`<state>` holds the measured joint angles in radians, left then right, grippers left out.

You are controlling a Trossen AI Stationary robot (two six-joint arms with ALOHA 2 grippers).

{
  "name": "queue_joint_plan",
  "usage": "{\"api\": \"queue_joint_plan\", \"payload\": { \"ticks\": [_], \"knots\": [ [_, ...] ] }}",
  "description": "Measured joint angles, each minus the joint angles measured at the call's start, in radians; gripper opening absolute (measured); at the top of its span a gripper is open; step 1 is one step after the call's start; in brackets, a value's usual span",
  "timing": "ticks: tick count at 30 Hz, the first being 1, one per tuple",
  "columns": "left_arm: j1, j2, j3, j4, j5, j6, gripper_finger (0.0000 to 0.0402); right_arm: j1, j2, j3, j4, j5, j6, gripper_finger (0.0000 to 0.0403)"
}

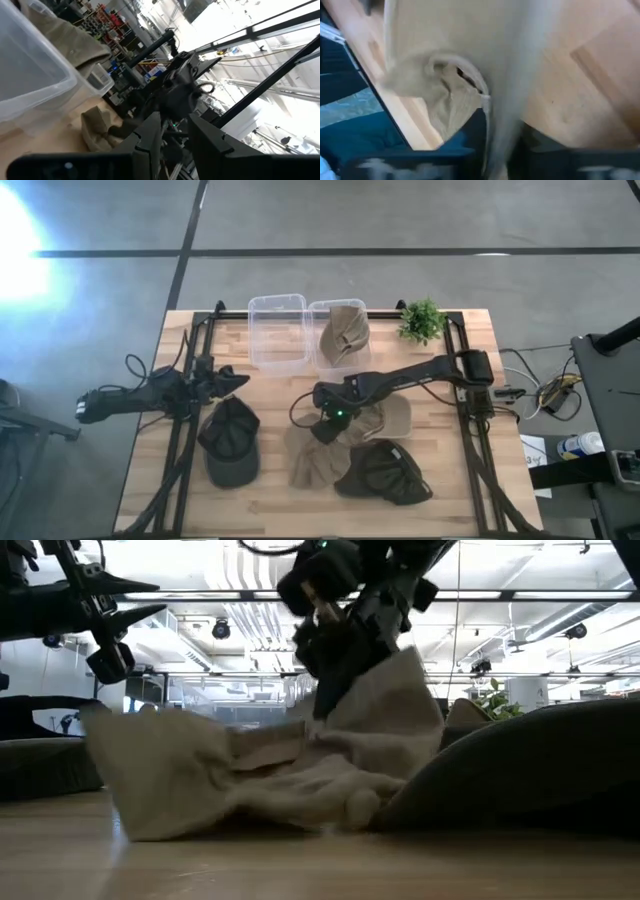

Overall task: Pick & Place hat
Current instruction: Put the left brown cap into the right transparent bin

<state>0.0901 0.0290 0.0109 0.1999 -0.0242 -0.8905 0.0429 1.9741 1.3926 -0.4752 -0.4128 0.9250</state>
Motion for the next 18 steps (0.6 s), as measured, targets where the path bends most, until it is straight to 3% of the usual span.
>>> {"api": "queue_joint_plan", "payload": {
  "ticks": [6, 10, 12, 16, 18],
  "knots": [
    [0.0, 0.013, 0.0, -0.027, -0.002, 0.0, 0.0092, -0.02, -0.114, 0.001, -0.025, 0.09, -0.045, 0.0018],
    [0.0, 0.019, 0.0, -0.031, -0.009, 0.0, 0.0092, -0.037, -0.276, 0.033, -0.016, 0.242, -0.069, 0.0017],
    [0.0, 0.019, 0.0, -0.032, -0.02, 0.001, 0.0092, -0.043, -0.367, 0.054, -0.012, 0.41, -0.069, 0.0016],
    [0.0, 0.02, 0.0, -0.034, -0.041, 0.001, 0.0092, -0.04, -0.49, 0.088, -0.009, 0.933, -0.087, 0.0015],
    [0.0, 0.02, 0.0, -0.038, -0.054, 0.001, 0.0092, -0.059, -0.518, 0.094, -0.009, 1.123, -0.055, 0.0015]
  ]
}}
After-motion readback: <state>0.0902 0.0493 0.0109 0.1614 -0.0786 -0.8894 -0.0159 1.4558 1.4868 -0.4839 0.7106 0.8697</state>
